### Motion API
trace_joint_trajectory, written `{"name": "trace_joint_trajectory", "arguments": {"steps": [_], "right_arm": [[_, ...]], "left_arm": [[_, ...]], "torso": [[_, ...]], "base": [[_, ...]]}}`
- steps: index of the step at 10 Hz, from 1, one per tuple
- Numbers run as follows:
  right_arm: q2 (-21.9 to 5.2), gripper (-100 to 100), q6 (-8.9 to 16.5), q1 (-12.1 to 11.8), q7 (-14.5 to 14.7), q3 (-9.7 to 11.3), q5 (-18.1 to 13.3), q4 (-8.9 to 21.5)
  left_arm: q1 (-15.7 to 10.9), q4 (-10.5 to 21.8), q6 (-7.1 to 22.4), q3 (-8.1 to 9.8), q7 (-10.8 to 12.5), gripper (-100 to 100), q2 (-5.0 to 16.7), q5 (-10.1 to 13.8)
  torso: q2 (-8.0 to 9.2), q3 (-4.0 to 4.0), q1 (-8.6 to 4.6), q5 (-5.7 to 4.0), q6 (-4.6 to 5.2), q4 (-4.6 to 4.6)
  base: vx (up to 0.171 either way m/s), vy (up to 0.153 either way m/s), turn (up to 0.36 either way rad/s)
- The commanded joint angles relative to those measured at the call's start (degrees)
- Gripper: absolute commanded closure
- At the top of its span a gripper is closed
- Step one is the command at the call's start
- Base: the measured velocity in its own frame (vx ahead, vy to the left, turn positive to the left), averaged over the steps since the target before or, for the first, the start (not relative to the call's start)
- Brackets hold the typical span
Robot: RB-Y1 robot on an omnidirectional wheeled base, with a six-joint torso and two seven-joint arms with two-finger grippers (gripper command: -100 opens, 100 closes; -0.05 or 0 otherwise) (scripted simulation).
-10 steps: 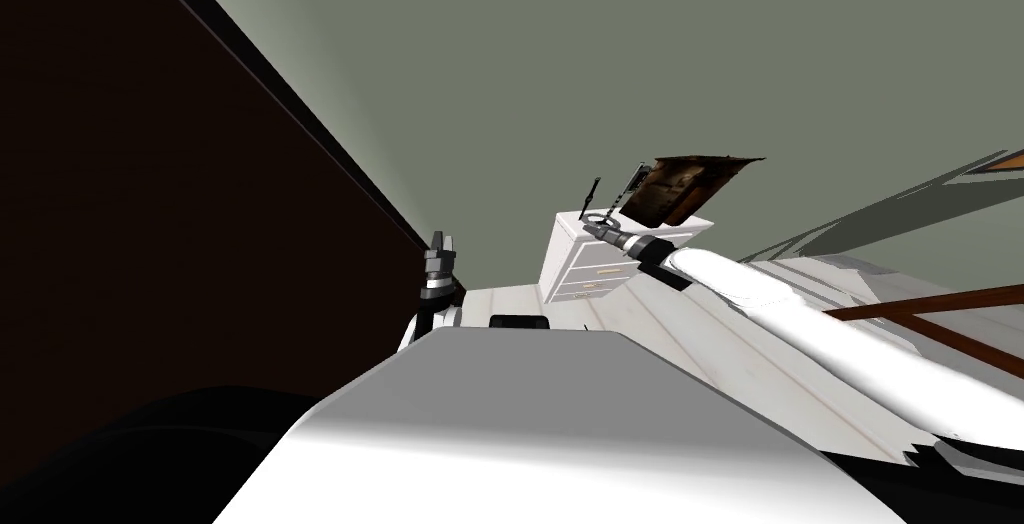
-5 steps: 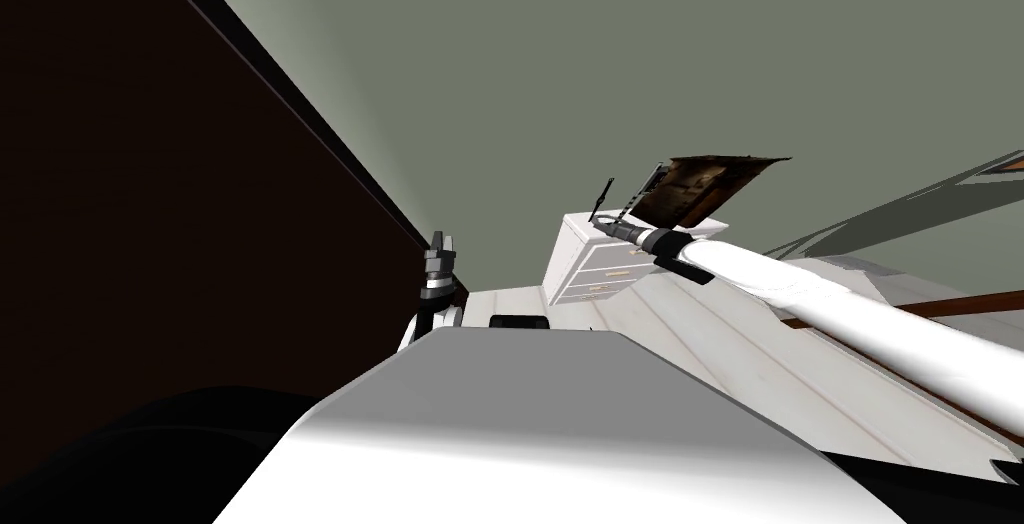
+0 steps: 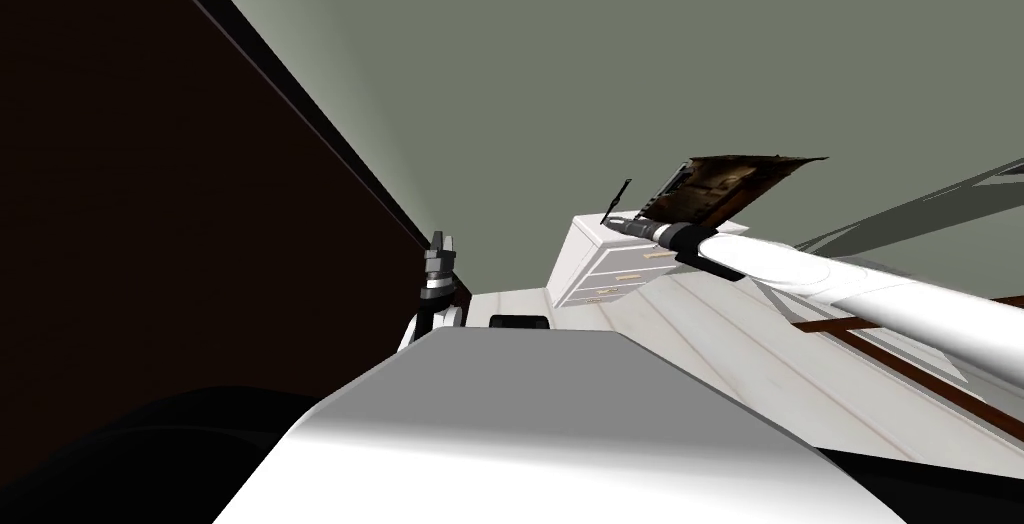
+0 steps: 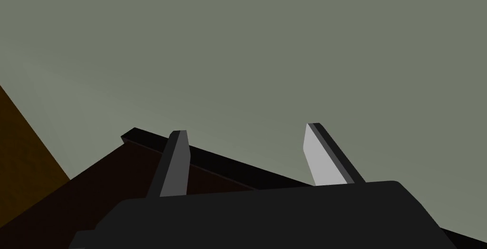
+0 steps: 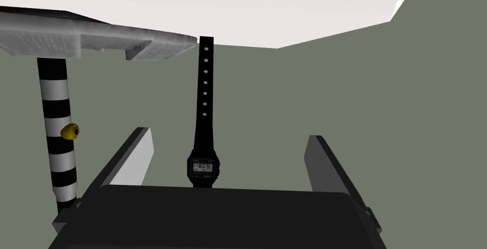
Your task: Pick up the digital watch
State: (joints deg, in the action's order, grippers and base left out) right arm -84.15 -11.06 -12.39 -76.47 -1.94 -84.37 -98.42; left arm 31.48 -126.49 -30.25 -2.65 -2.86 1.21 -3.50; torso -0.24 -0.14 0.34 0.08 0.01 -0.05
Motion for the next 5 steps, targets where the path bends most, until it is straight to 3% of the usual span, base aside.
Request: {"name": "trace_joint_trajectory", "arguments": {"steps": [1,3,5], "right_arm": [[-1.0,-100,-0.2,1.1,-1.2,0.9,-1.5,1.6],[-5.5,-100,-0.2,0.2,-4.9,0.8,-5.9,5.3],[-5.8,-100,-0.2,0.2,-4.9,0.8,-5.9,5.3]], "left_arm": [[0.0,0.0,0.0,0.00,0.0,0,0.0,0.0],[0.0,0.0,0.0,0.00,0.0,0,0.0,0.0],[0.0,0.0,0.0,0.00,0.0,0,0.0,0.0]], "torso": [[0.00,0.00,0.00,0.00,0.00,0.00],[0.00,0.00,0.02,0.00,-0.01,0.00],[-0.02,-0.02,0.15,0.03,-0.02,-0.01]], "base": [[0.049,0.081,-0.008],[0.069,0.133,0.003],[0.047,0.090,-0.007]]}}
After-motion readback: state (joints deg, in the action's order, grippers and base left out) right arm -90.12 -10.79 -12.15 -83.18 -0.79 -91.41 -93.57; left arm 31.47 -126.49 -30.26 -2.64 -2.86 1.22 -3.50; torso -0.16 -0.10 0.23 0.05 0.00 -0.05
